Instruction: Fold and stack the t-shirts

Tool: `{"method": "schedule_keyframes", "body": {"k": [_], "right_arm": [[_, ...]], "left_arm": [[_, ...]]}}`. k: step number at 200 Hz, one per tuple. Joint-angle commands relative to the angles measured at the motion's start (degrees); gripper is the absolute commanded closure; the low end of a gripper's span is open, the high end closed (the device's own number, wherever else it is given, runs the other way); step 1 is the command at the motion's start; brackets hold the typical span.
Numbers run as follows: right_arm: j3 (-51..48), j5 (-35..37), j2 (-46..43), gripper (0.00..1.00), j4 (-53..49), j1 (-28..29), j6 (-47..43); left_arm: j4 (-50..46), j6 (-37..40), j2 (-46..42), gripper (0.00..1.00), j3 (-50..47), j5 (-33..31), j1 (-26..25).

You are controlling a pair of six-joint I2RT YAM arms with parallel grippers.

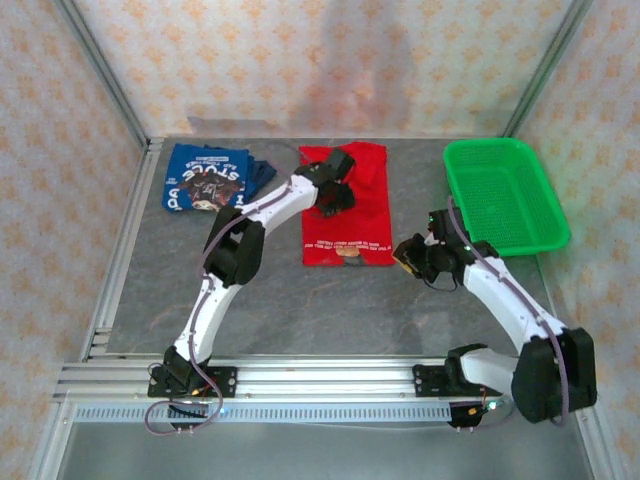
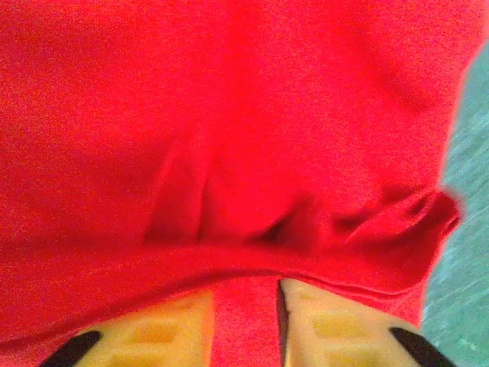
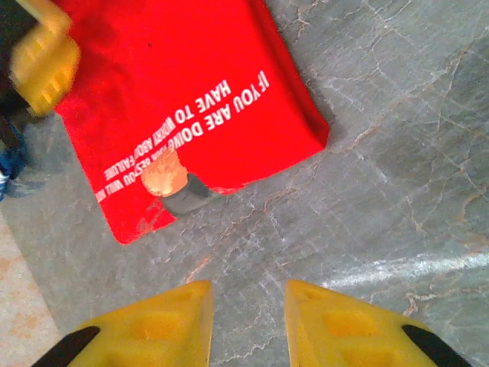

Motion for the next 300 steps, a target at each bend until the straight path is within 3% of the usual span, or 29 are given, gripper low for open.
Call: {"method": "schedule_keyframes", "body": {"k": [1,11,38,95,135,171,254,300], "right_arm": [[-3.3,-0.5,-2.5,0.69,-0.6,0.4,2.1],[-4.6,-0.6,-3.0,0.69,-0.5,0.3,2.2],[-7.5,-0.7,-4.5,0.67,1.4,0.4,3.7],[-6.7,0.2,-0.7,0.48,4.3,0.3,1.8],[-3.8,-2.2,10.1,0.46,11.8,0.0,1.2],[2.4,-3.0,18.3,0.46,13.5,-0.1,0.2],[9.3,-0.9,28.8,0.48,11.0,-0.1,-0.8],[11.0,-0.1,33.2,0.55,12.0,-0.1,0.6]], "left_arm": [[-6.0,4.5,0.0,0.65,9.8,-0.7,2.0],[-6.9,5.8,-0.6,0.59,11.8,0.8,2.3],[-9.8,7.2,-7.5,0.43,7.4,-6.5,2.9],[11.1,-1.0,-41.7,0.26,-40.7,-0.9,0.8],[22.1,-7.7,-52.5,0.26,-62.1,5.1,-0.6],[30.3,-11.4,-51.4,0.27,-68.8,7.8,-0.7],[33.6,-15.6,-39.4,0.33,-68.6,7.2,-0.5],[36.0,-17.0,-32.1,0.49,-64.8,7.6,-0.8]]}}
